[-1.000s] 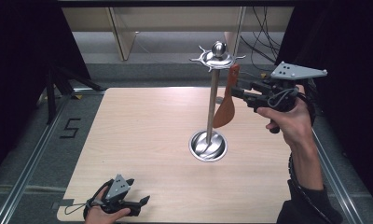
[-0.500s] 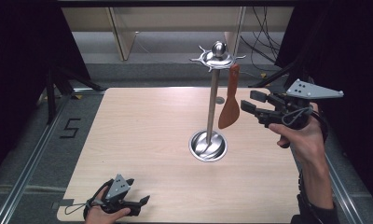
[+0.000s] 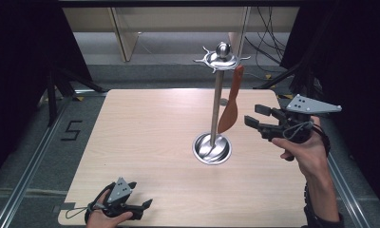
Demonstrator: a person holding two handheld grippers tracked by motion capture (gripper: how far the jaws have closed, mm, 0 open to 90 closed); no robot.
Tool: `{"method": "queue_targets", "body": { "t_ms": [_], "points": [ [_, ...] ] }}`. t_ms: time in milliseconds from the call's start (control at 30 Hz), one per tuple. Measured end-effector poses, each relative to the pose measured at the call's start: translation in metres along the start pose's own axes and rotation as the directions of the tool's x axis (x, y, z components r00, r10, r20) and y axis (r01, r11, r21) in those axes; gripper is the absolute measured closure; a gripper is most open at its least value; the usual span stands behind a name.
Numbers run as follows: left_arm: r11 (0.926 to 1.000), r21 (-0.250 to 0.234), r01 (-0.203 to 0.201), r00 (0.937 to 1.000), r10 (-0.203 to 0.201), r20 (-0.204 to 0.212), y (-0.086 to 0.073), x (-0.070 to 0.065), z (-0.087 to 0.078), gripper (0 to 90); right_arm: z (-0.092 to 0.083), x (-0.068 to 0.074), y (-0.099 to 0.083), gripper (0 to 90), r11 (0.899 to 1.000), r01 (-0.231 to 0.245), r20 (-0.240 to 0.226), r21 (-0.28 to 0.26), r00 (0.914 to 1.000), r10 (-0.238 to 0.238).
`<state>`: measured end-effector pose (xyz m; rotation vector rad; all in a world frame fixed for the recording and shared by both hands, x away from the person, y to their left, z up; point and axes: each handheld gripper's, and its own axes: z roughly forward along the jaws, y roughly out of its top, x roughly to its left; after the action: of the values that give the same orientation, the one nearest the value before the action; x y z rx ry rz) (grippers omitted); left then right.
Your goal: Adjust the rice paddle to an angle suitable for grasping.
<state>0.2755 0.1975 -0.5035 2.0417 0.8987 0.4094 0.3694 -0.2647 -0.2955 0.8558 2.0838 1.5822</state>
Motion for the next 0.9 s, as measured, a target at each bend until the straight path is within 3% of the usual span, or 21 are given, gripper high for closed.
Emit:
{"method": "queue_targets", "body": {
  "t_ms": [33, 133, 167, 267, 500, 533, 567, 600, 700, 733, 800, 833, 867, 900],
  "points": [
    [1.0000, -0.001, 0.001, 1.0000, -0.001, 0.001, 0.000, 0.000, 0.000, 16.0, 0.001, -0.002, -0.001, 42.6, 1.000, 0.029, 0.002, -0.005, 0.9996, -0.029],
    [0.9997, 0.003, 0.024, 0.9997, -0.024, 0.002, 0.000, -0.001, 0.000, 16.1, 0.003, -0.004, -0.007, 41.7, 1.000, 0.023, 0.018, 0.014, 0.9996, -0.023],
    [1.0000, -0.001, -0.001, 1.0000, 0.001, 0.001, 0.000, 0.000, 0.000, 16.0, 0.004, -0.003, -0.008, 41.5, 1.000, 0.003, 0.014, 0.010, 0.9999, -0.003],
    [0.9999, 0.009, -0.011, 0.9999, 0.011, 0.001, 0.000, 0.001, -0.001, 16.0, 0.004, -0.005, -0.010, 41.4, 1.000, 0.012, 0.012, 0.023, 0.9999, -0.012],
    [0.9999, -0.010, 0.006, 1.0000, -0.006, 0.004, 0.000, 0.000, 0.000, 16.0, 0.004, -0.009, -0.020, 40.1, 0.998, -0.001, 0.024, 0.056, 0.9997, -0.001],
    [0.9992, 0.009, -0.039, 0.9992, 0.039, -0.004, 0.001, 0.004, -0.001, 16.0, 0.004, -0.011, -0.021, 39.9, 0.998, 0.017, 0.024, 0.053, 0.9995, -0.018],
    [0.9983, 0.013, -0.058, 0.9983, 0.058, -0.007, 0.001, 0.005, -0.001, 16.0, 0.004, -0.009, -0.023, 39.8, 0.998, -0.006, 0.023, 0.060, 0.9997, 0.005],
    [0.9999, -0.009, 0.007, 1.0000, -0.006, 0.004, 0.000, 0.000, 0.001, 16.0, 0.004, -0.011, -0.024, 39.8, 0.998, 0.009, 0.031, 0.067, 0.9995, -0.011],
    [0.9999, -0.009, 0.010, 0.9999, -0.010, 0.005, 0.000, 0.000, 0.001, 16.0, 0.005, -0.013, -0.028, 39.6, 0.997, 0.006, 0.032, 0.072, 0.9994, -0.009],
    [0.9963, 0.023, -0.083, 0.9965, 0.083, -0.010, 0.002, 0.007, -0.002, 16.0, 0.005, -0.012, -0.030, 39.3, 0.996, -0.009, 0.030, 0.085, 0.9995, 0.007],
    [0.9967, 0.022, -0.079, 0.9968, 0.079, -0.010, 0.002, 0.006, -0.002, 16.0, 0.006, -0.012, -0.031, 39.2, 0.996, -0.012, 0.027, 0.087, 0.9996, 0.009],
    [0.9997, 0.009, -0.022, 0.9997, 0.023, -0.004, 0.001, 0.002, -0.001, 16.0, 0.008, -0.013, -0.033, 38.9, 0.995, -0.007, 0.016, 0.095, 0.9999, 0.005],
    [1.0000, 0.006, -0.003, 1.0000, 0.003, 0.001, 0.001, 0.001, -0.001, 16.0, 0.008, -0.011, -0.035, 38.8, 0.996, -0.022, 0.020, 0.090, 0.9996, 0.020],
    [1.0000, 0.005, -0.003, 1.0000, 0.003, 0.001, 0.001, 0.000, 0.000, 16.0, 0.010, -0.014, -0.037, 38.7, 0.996, 0.010, 0.033, 0.087, 0.9994, -0.013]
  ]
}}
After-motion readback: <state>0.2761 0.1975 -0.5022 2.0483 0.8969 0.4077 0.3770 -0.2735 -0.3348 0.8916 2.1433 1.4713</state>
